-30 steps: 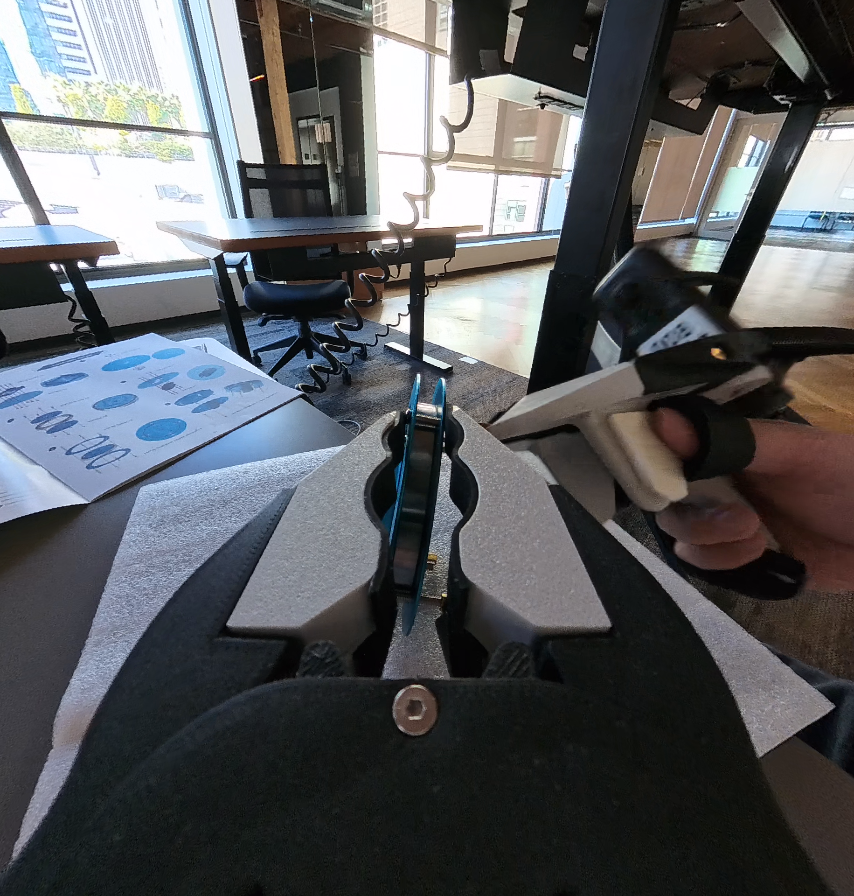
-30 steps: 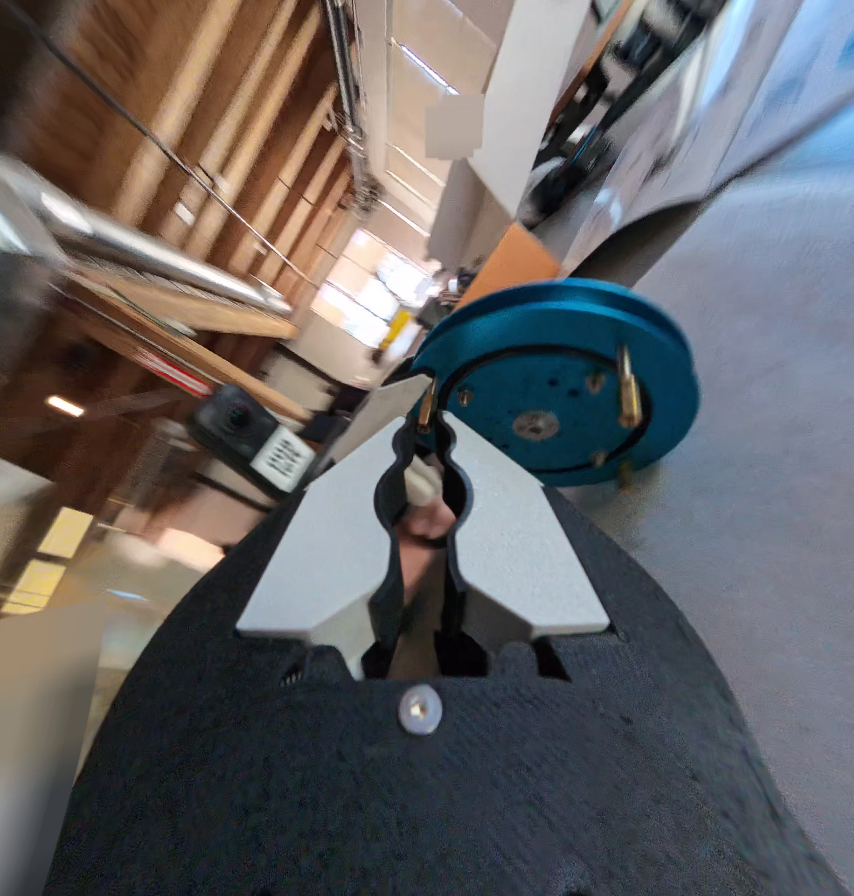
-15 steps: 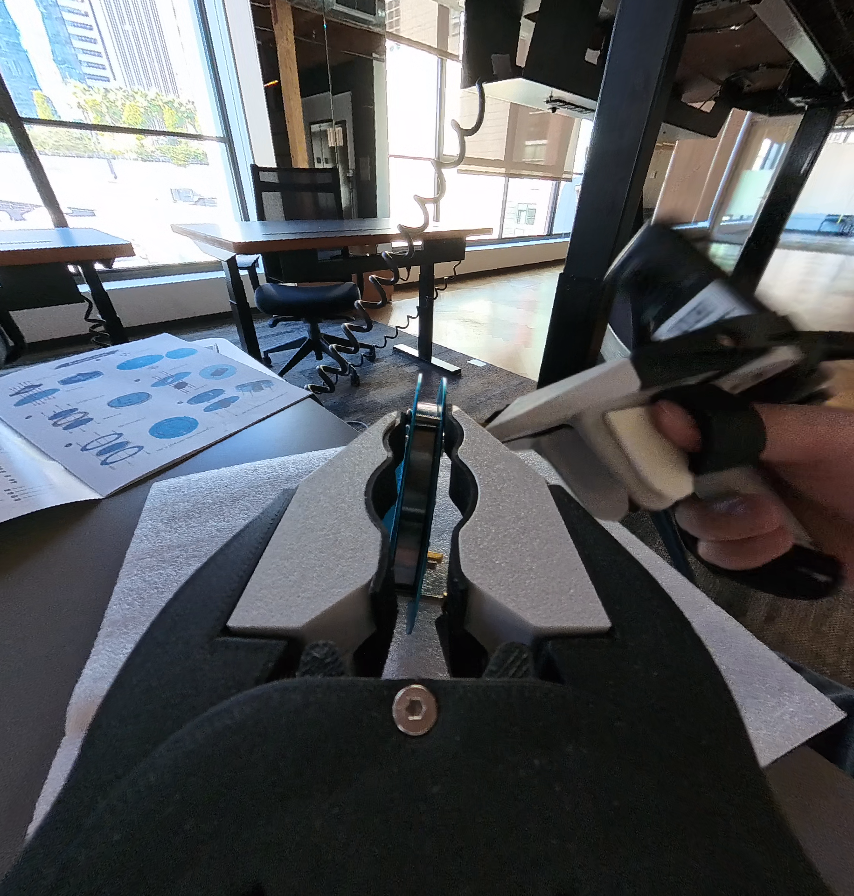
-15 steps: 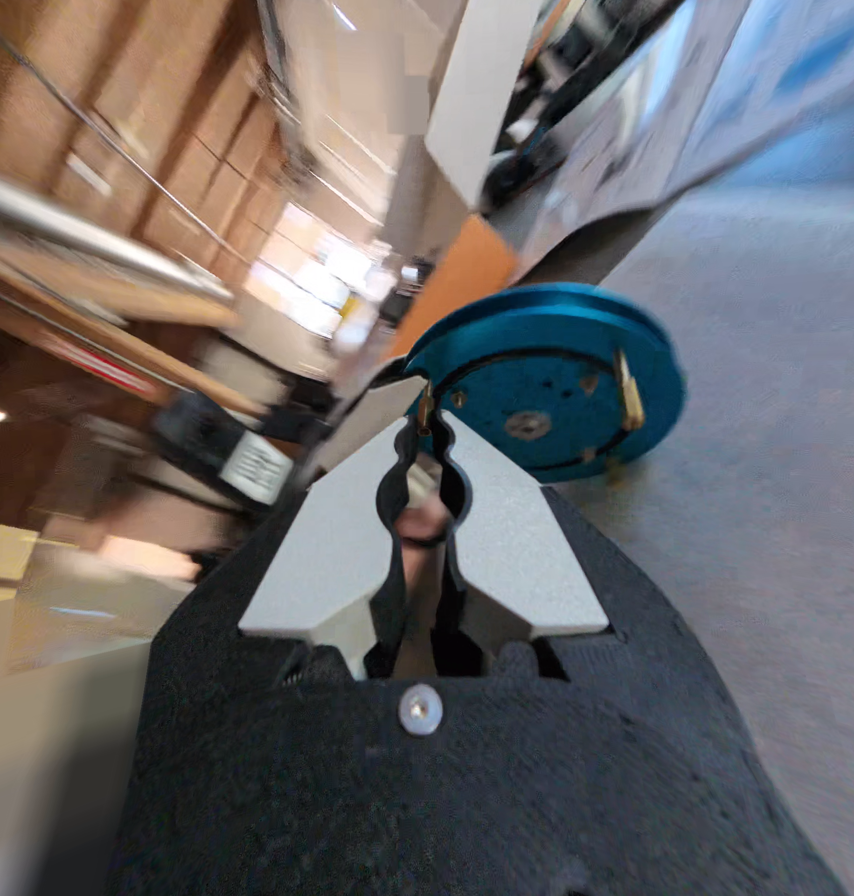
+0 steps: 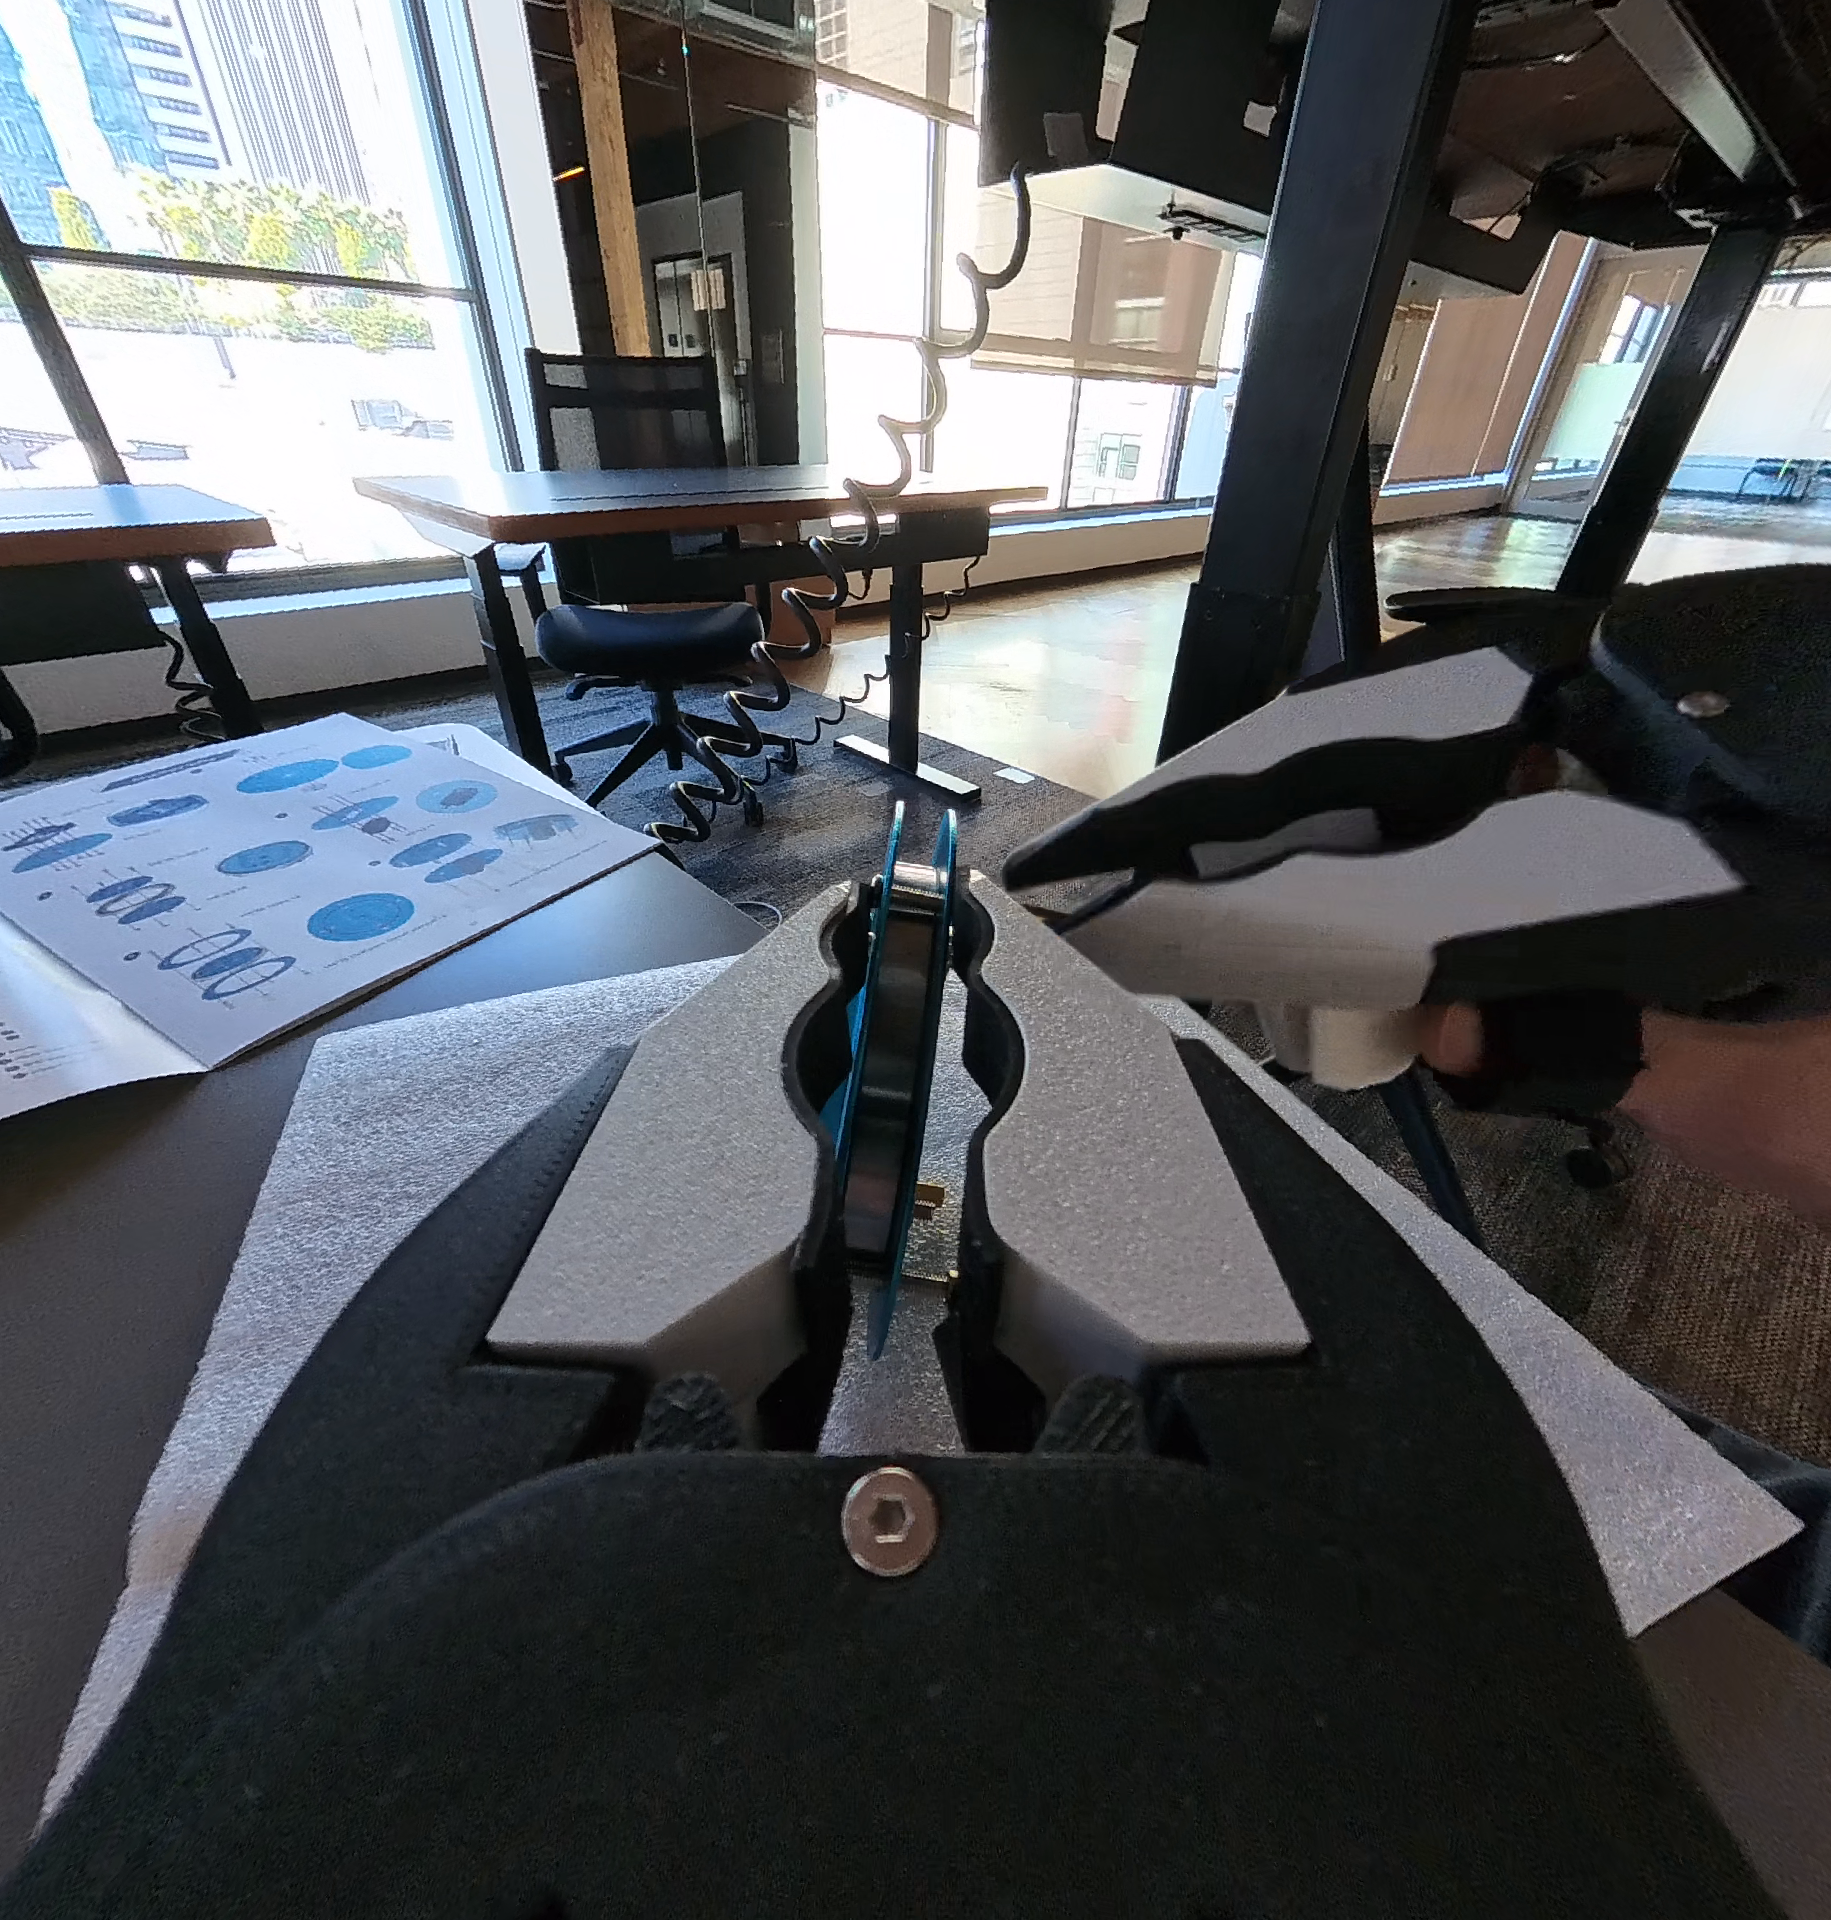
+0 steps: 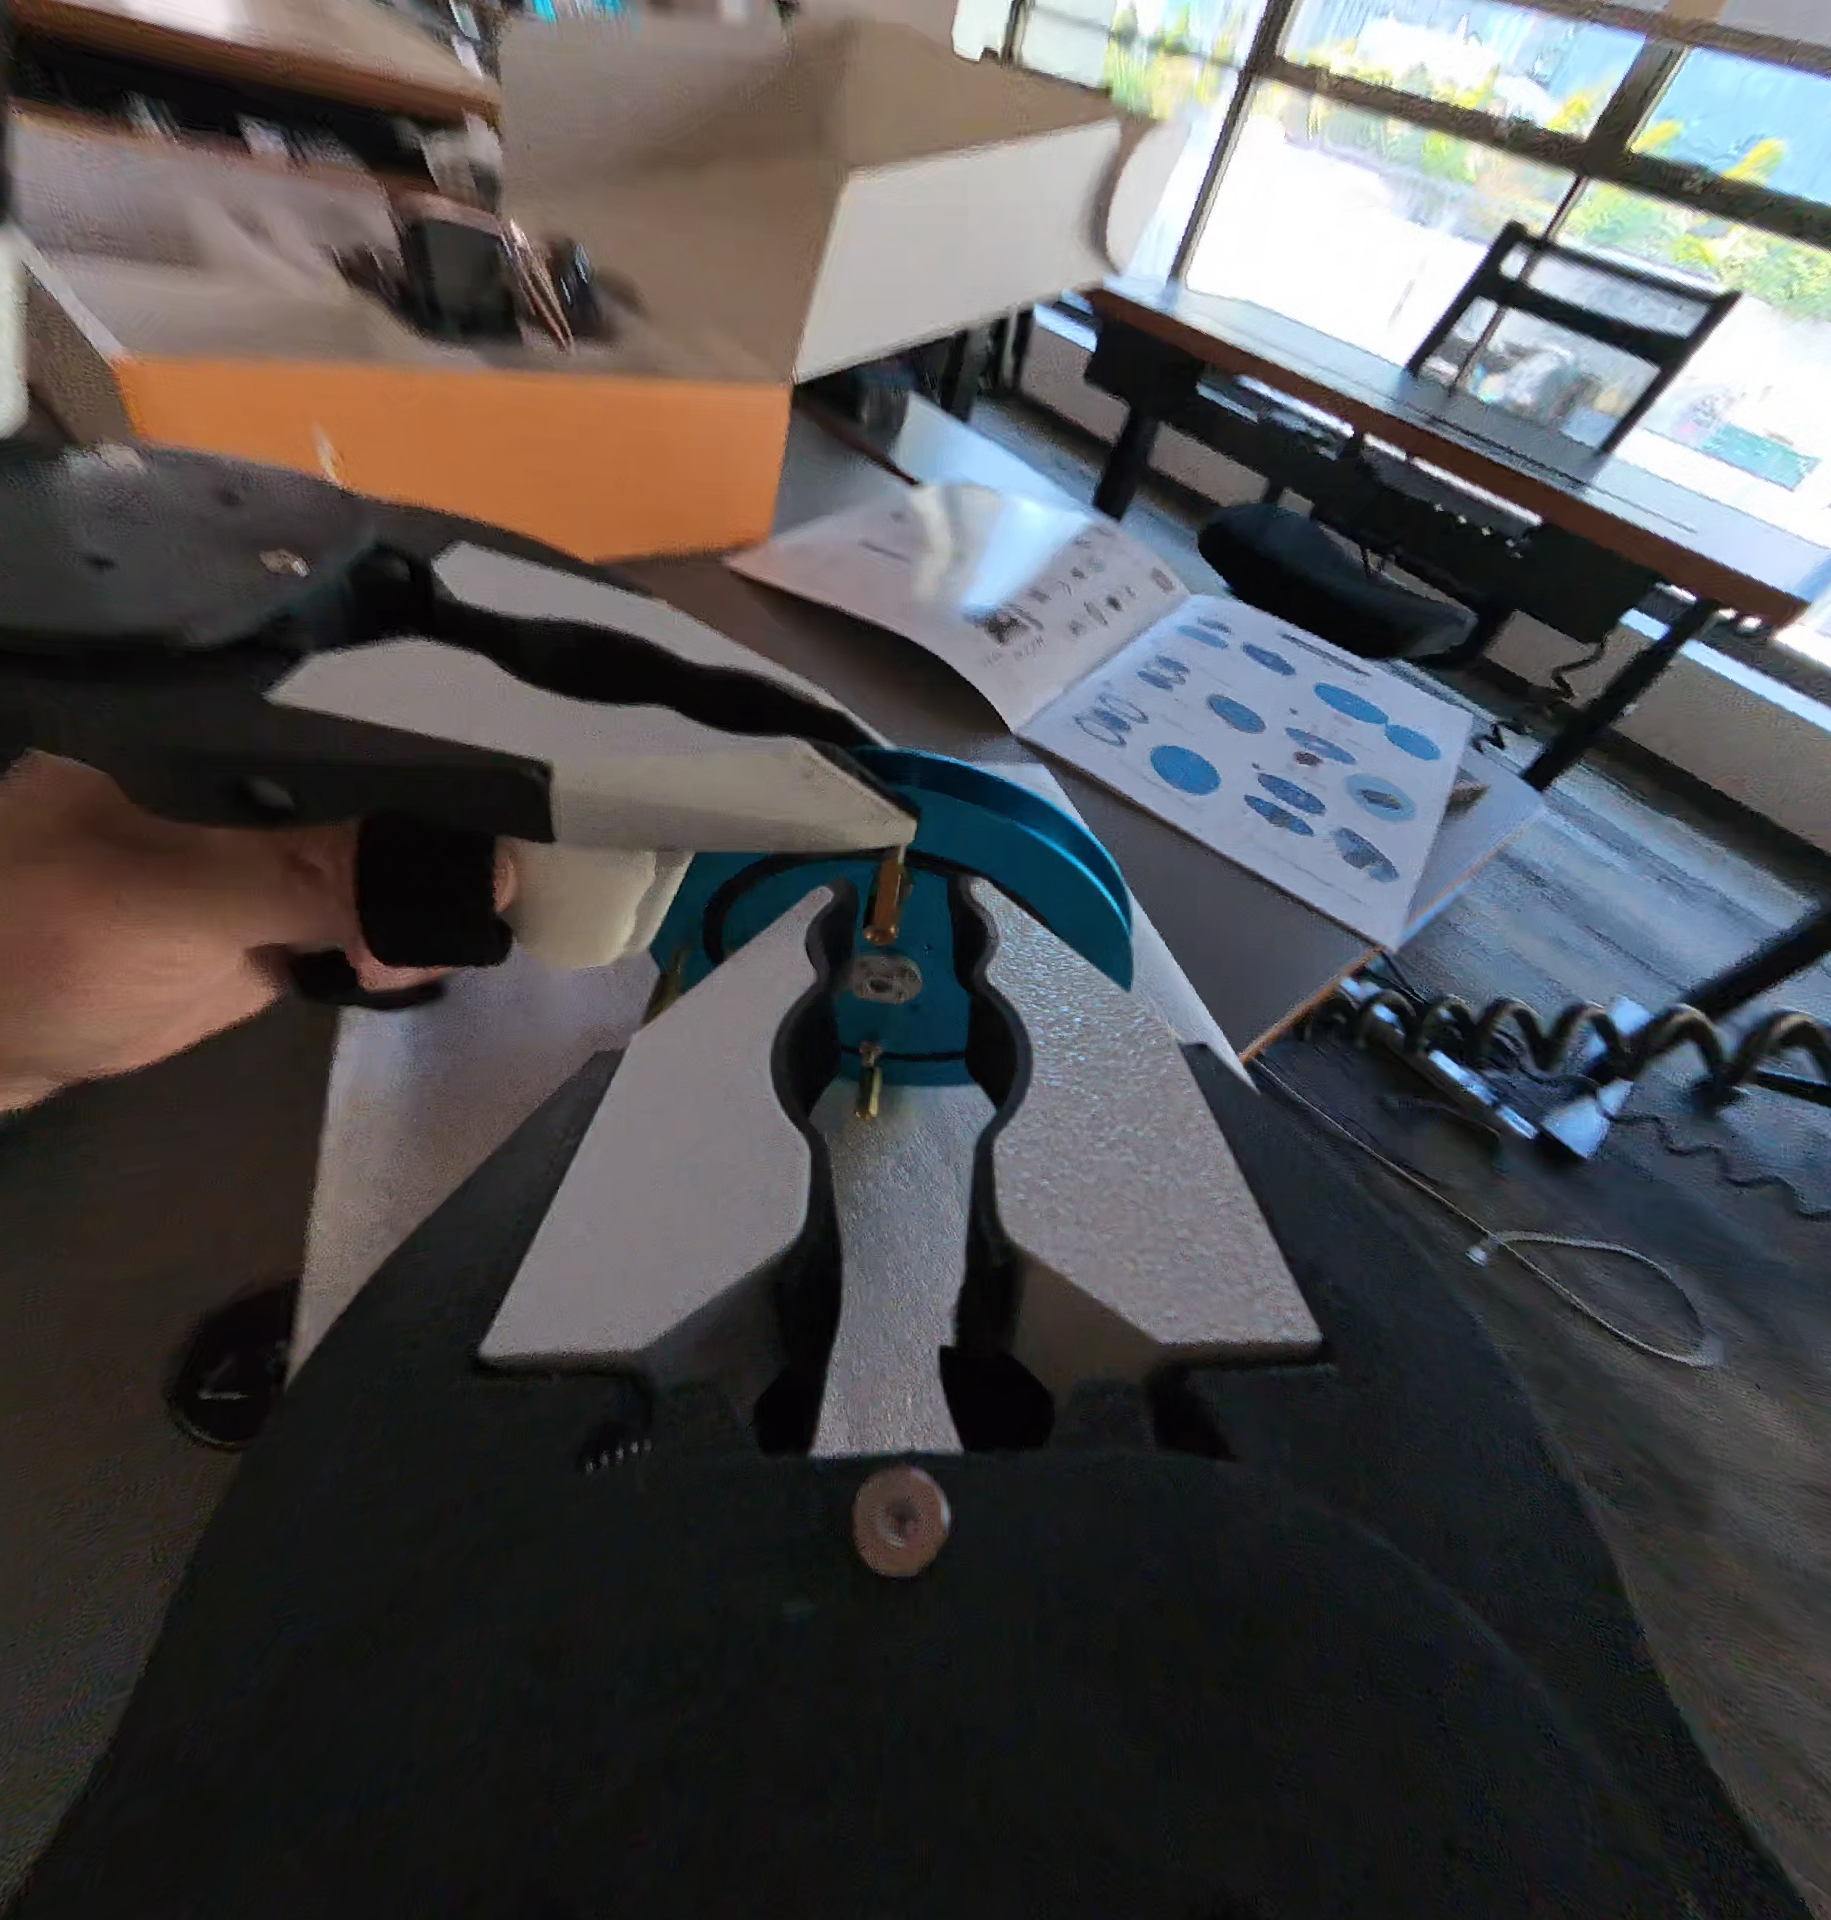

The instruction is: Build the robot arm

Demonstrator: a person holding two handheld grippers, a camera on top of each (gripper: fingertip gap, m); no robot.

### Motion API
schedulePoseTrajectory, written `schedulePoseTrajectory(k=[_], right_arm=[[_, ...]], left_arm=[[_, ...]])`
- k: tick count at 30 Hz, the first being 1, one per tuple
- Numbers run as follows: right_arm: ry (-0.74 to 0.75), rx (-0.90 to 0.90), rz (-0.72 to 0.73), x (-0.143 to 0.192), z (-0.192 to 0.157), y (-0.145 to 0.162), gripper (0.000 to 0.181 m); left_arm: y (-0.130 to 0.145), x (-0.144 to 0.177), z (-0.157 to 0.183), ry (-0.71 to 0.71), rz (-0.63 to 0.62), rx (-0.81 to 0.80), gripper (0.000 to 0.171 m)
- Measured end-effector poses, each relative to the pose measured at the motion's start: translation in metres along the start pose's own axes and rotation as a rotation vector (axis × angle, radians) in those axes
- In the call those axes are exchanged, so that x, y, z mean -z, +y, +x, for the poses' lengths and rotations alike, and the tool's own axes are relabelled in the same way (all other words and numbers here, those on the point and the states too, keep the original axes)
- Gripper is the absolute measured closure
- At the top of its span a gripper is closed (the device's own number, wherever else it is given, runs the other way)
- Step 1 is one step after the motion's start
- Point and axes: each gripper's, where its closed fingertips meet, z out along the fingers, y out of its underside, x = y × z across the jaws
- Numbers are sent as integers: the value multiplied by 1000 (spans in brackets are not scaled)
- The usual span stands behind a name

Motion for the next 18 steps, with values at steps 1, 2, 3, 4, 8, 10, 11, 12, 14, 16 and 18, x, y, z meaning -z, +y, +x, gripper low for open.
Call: schedulePoseTrajectory(k=[1, 2, 3, 4, 8, 10, 11, 12, 14, 16, 18], right_arm=[[16, 26, -47, -4, -1, 5, 164], [24, 28, -81, -7, -2, 10, 174], [22, 12, -69, -8, -4, 8, 178], [18, -27, -53, -9, -5, 8, 178], [-264, -648, 59, -9, -12, 4, 178], [-552, -1179, 115, -7, -14, -2, 179], [-682, -1390, 141, -5, -14, -5, 178], [-766, -1496, 165, -4, -14, -6, 178], [-721, -1360, 199, -4, -15, -4, 177], [-517, -978, 194, -5, -11, -1, 175], [-260, -551, 227, 1, 2, -4, 163]], left_arm=[[0, 0, 0, -1, 1, 1, 158], [0, 0, 0, -1, 2, 3, 158], [0, 1, -1, -5, 3, 7, 159], [0, 1, -1, -5, 3, 11, 158], [0, 2, -3, -10, 5, 13, 158], [-1, 1, -3, -16, 6, 12, 158], [-1, 1, -3, -15, 6, 13, 158], [-1, 1, -3, -11, 5, 14, 158], [0, 1, -1, -3, 4, 10, 158], [0, 1, 0, 0, 3, 6, 158], [0, 1, -1, 0, 4, 11, 158]])
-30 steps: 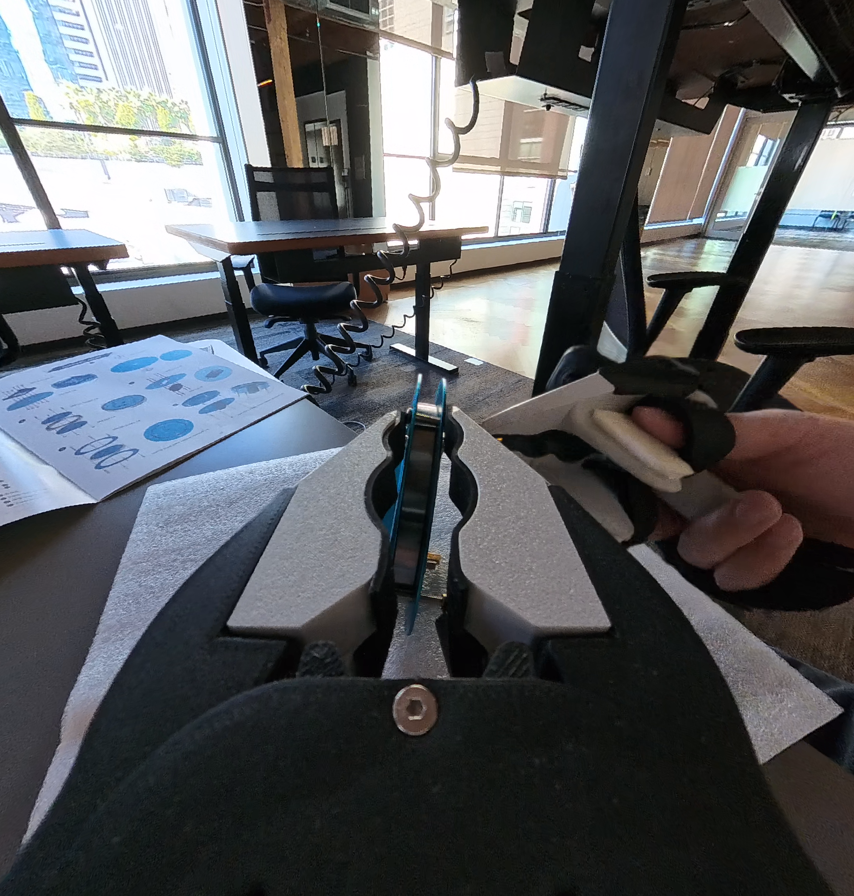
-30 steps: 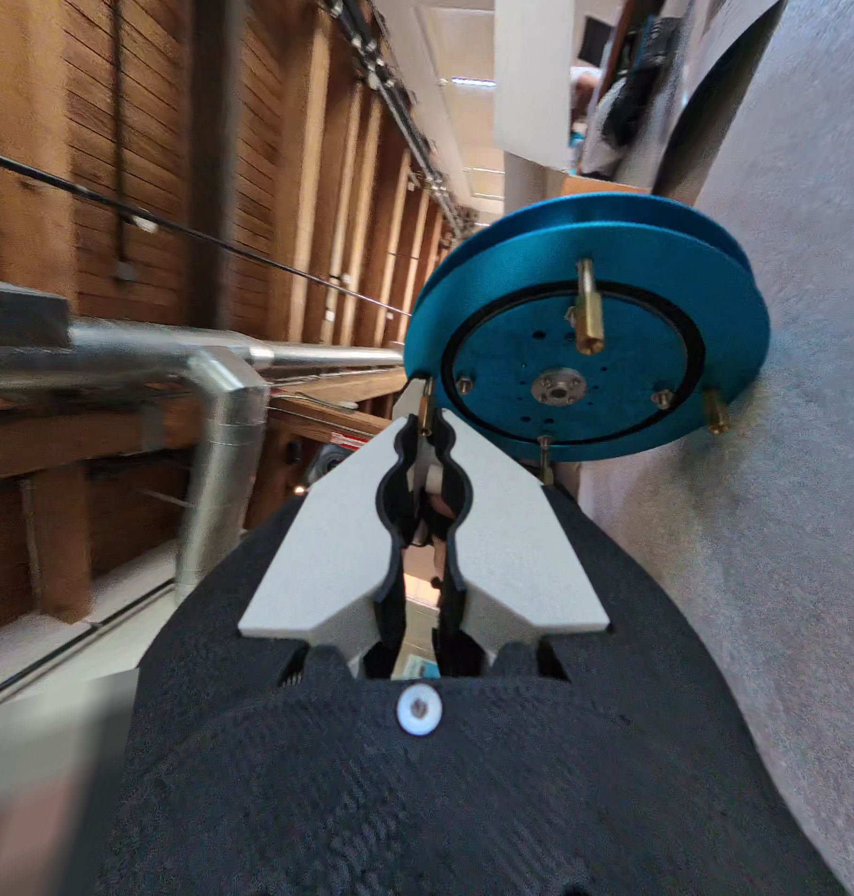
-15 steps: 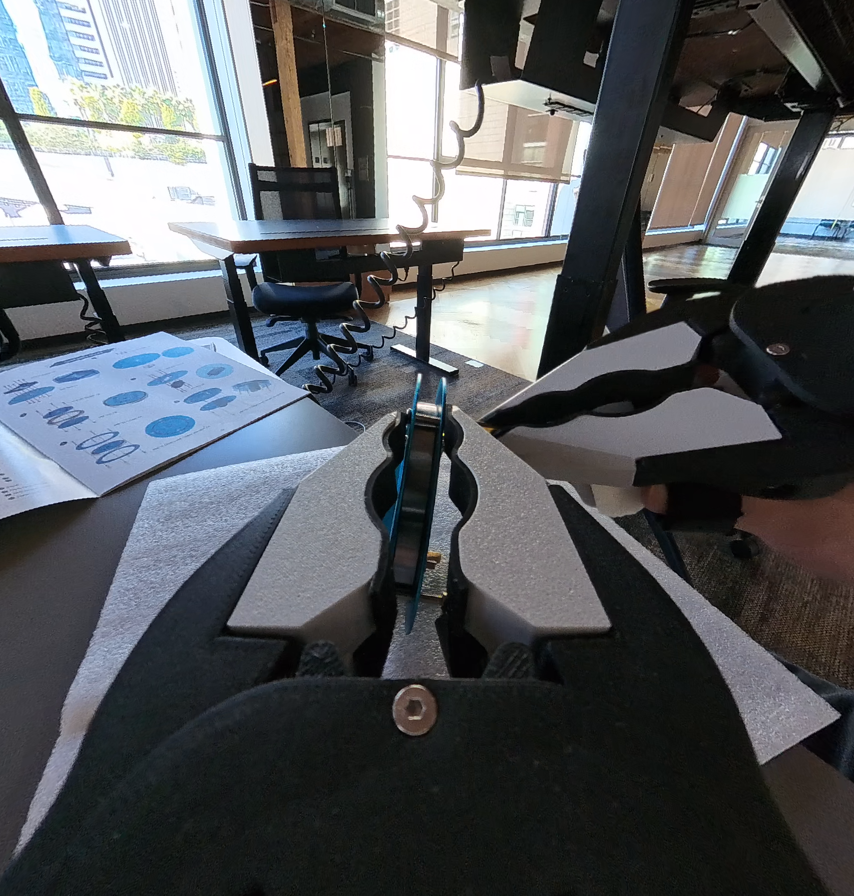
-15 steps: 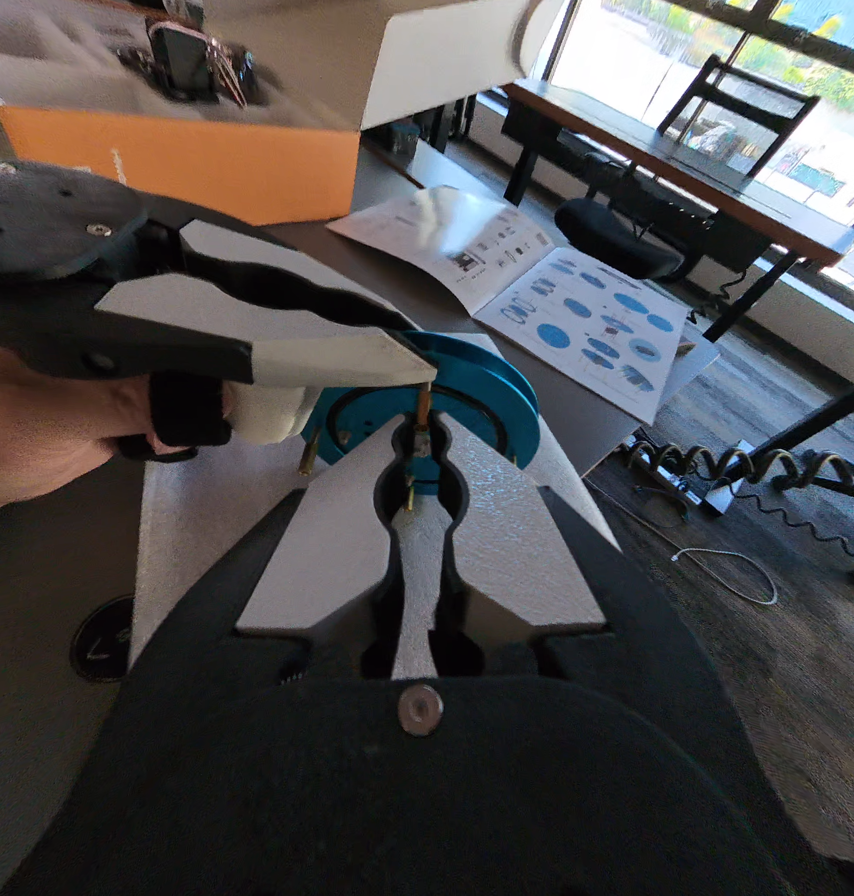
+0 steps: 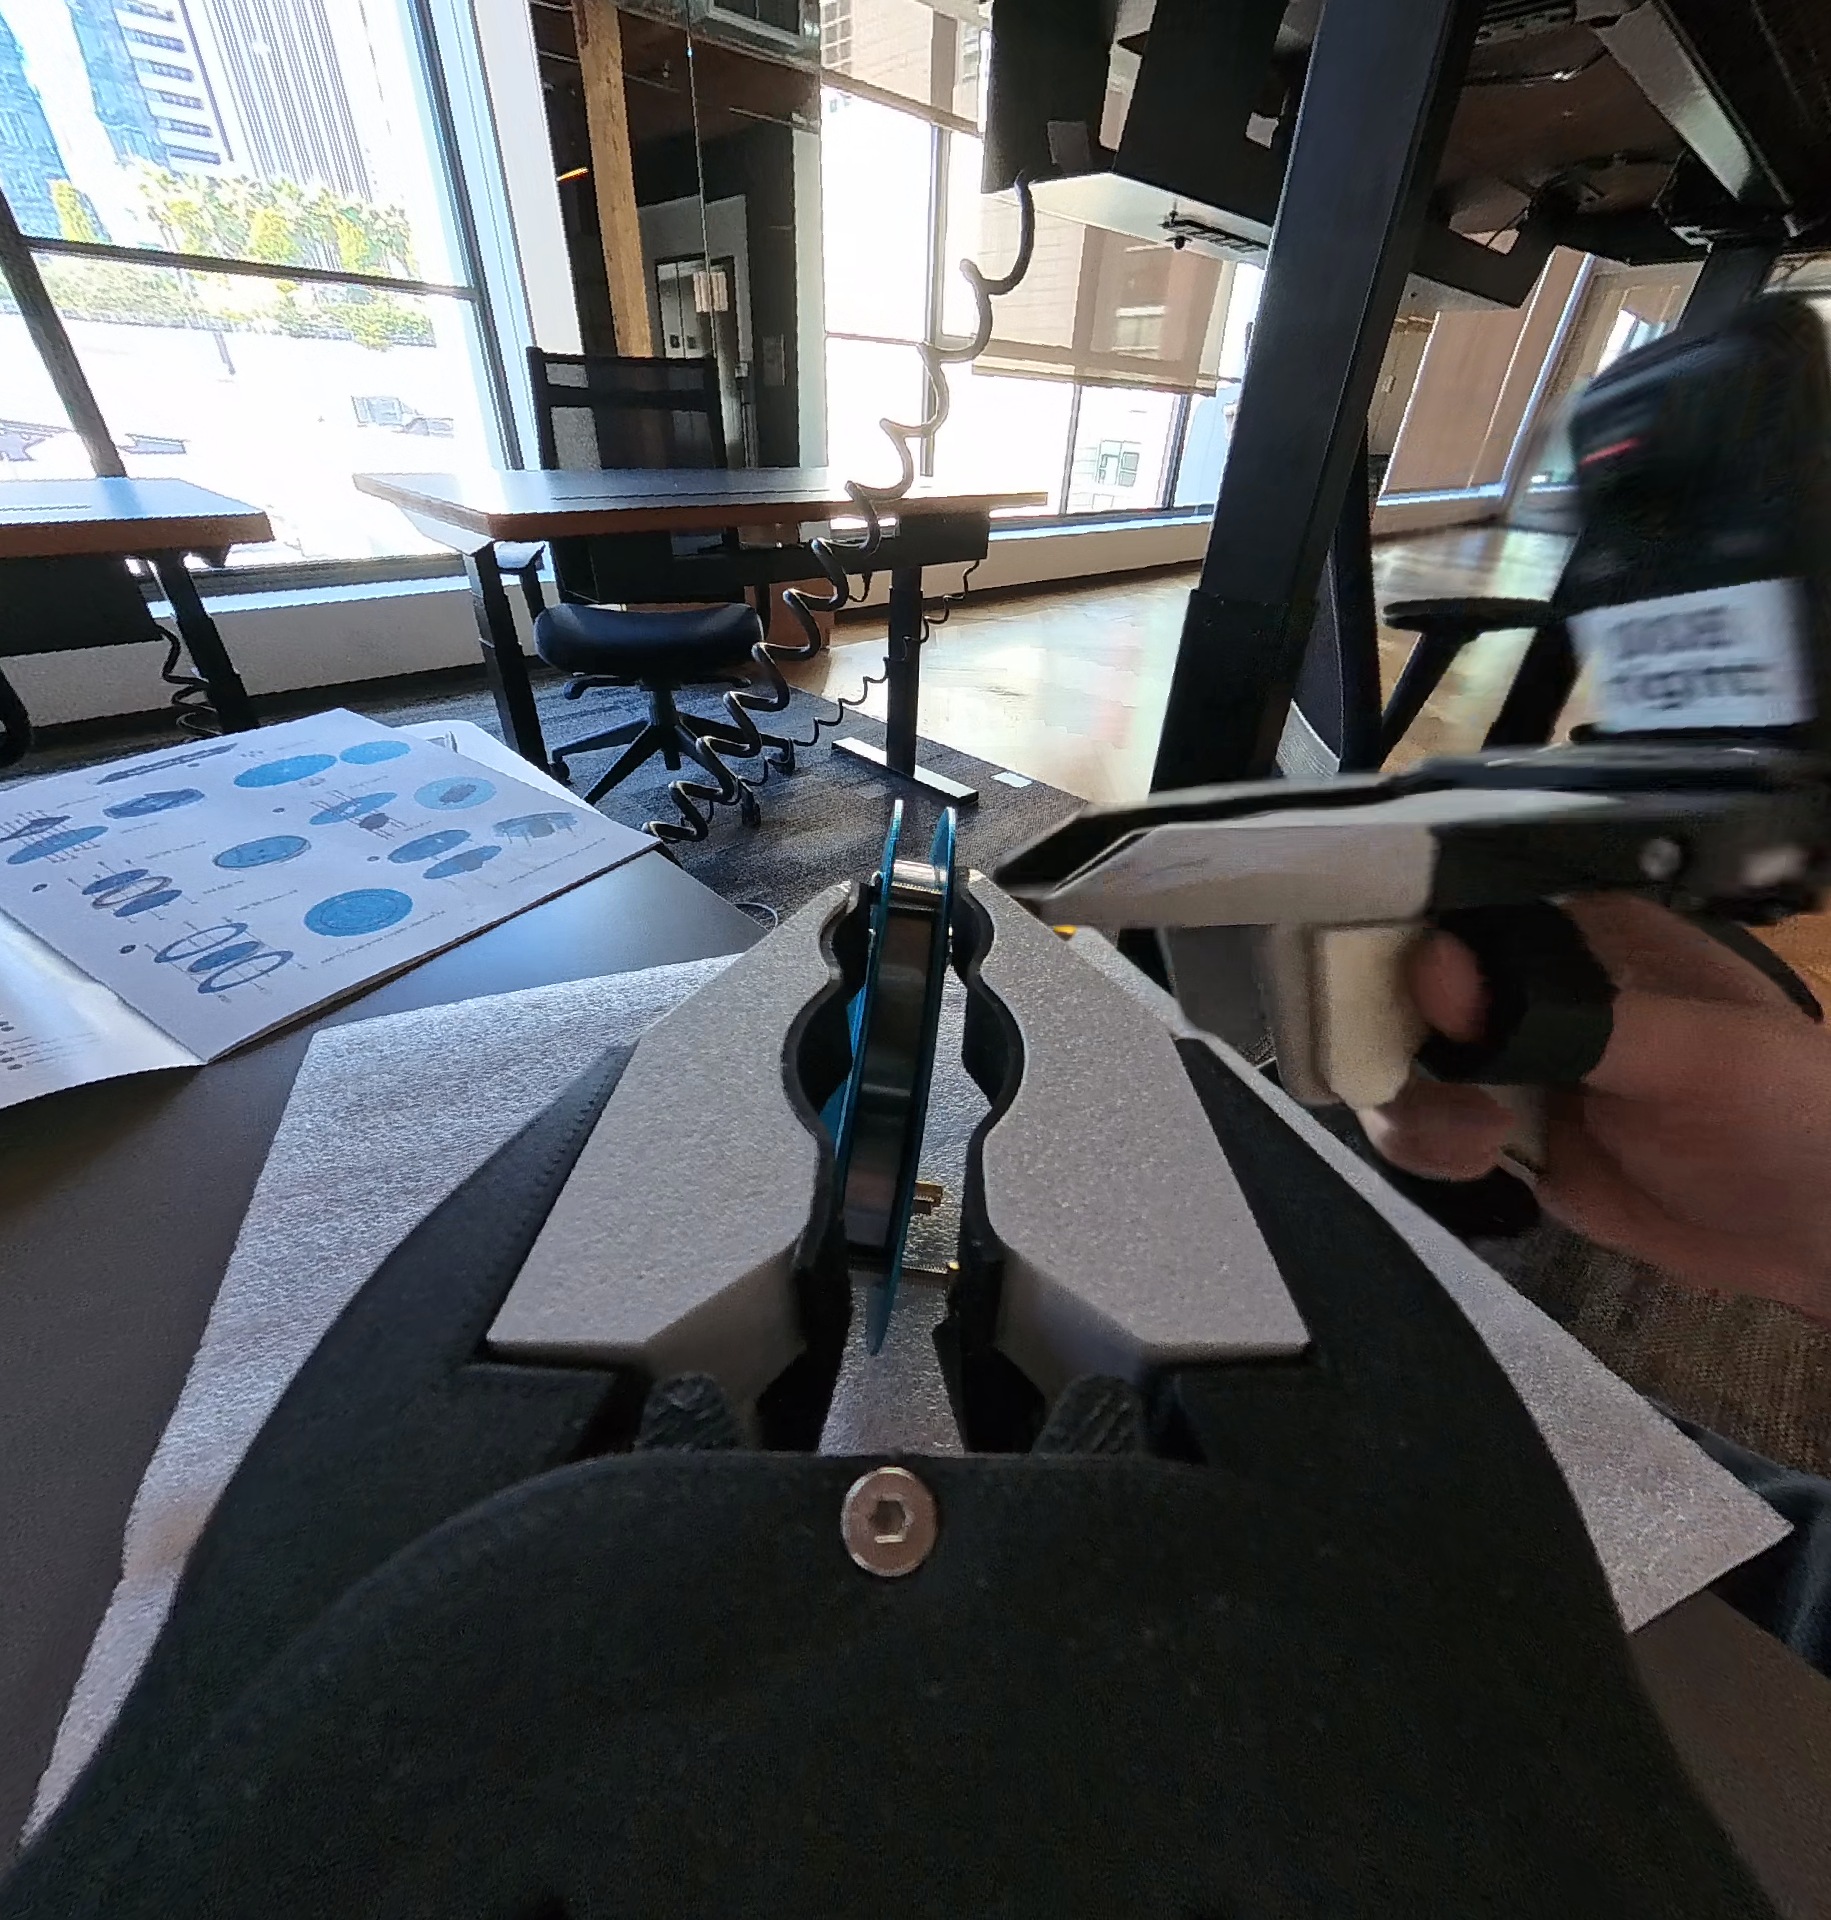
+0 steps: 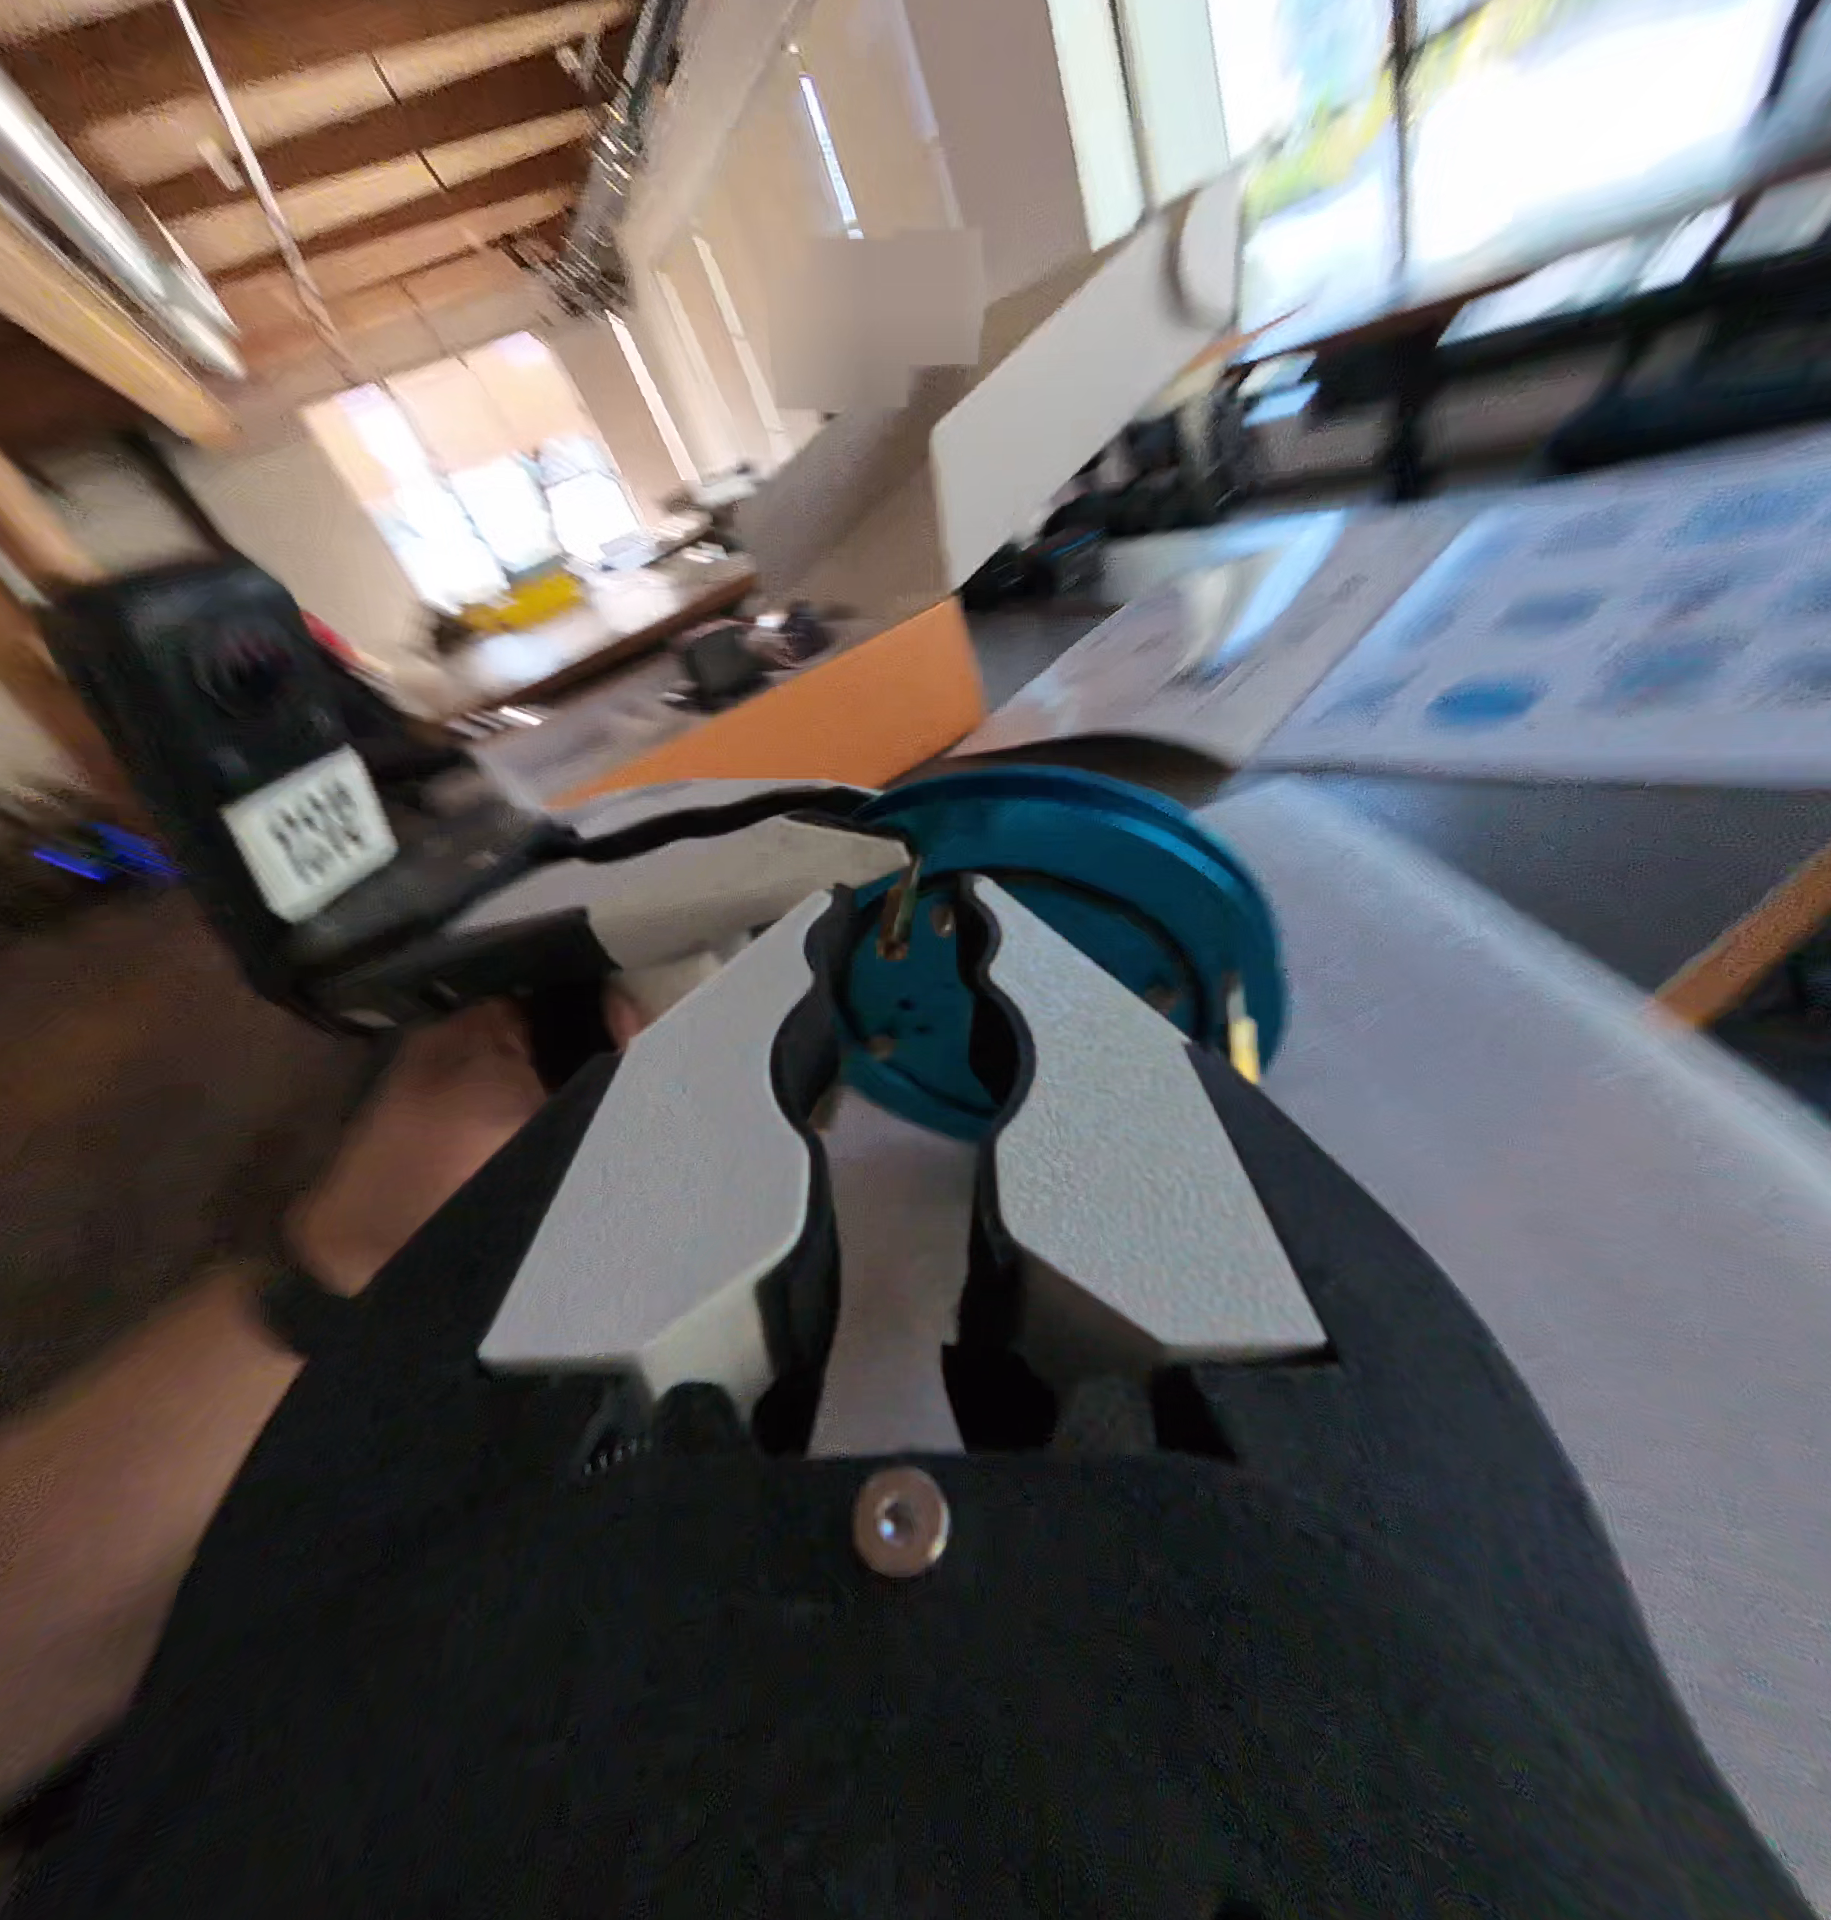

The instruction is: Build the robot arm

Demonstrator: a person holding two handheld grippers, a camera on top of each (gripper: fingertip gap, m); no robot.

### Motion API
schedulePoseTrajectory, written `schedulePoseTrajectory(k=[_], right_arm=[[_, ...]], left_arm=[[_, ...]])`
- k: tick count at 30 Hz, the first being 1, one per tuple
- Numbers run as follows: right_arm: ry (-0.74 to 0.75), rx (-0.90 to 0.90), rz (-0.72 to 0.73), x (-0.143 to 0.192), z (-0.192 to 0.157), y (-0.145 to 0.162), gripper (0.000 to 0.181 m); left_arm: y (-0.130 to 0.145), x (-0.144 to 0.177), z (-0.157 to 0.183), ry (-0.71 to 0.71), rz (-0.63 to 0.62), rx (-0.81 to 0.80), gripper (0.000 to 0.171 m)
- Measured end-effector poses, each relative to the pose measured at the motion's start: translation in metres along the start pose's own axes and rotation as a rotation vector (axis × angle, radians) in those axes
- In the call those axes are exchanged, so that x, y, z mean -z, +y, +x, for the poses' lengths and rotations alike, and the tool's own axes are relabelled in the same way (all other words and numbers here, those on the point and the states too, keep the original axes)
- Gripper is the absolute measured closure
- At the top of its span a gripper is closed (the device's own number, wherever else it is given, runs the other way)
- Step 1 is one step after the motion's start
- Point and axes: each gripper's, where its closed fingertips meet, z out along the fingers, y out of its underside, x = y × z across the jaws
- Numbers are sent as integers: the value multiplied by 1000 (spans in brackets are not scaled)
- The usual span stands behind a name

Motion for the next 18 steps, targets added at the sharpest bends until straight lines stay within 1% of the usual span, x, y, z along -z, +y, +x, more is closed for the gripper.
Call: schedulePoseTrajectory(k=[2, 3, 4, 5, 6, 8, 10, 15, 16, 17, 18], right_arm=[[126, 399, 57, 8, -6, -14, 156], [174, 565, 52, 10, -11, -14, 156], [209, 695, 23, 8, -14, -10, 155], [244, 784, -19, 5, -14, -5, 154], [275, 833, -52, 2, -13, 0, 153], [338, 886, -72, 0, -10, 1, 156], [398, 925, -91, 1, -3, 0, 171], [397, 920, -112, -1, -3, 3, 176], [392, 889, -105, -1, -3, 3, 177], [370, 808, -91, -1, -3, 3, 177], [334, 682, -71, -1, -3, 3, 177]], left_arm=[[0, 0, -1, 0, 1, 7, 158], [0, 0, -1, 1, 0, 6, 158], [0, 0, 0, 2, -1, 4, 158], [0, 0, 0, 2, -1, 1, 158], [0, 0, 0, 2, -1, 0, 158], [0, 0, 0, 2, 0, 5, 158], [0, 1, -1, 2, 1, 10, 158], [0, 0, -1, -2, 0, 11, 159], [0, 0, -2, -2, 1, 14, 159], [0, 0, -2, -3, 2, 15, 159], [0, 1, -2, -4, 3, 15, 159]])
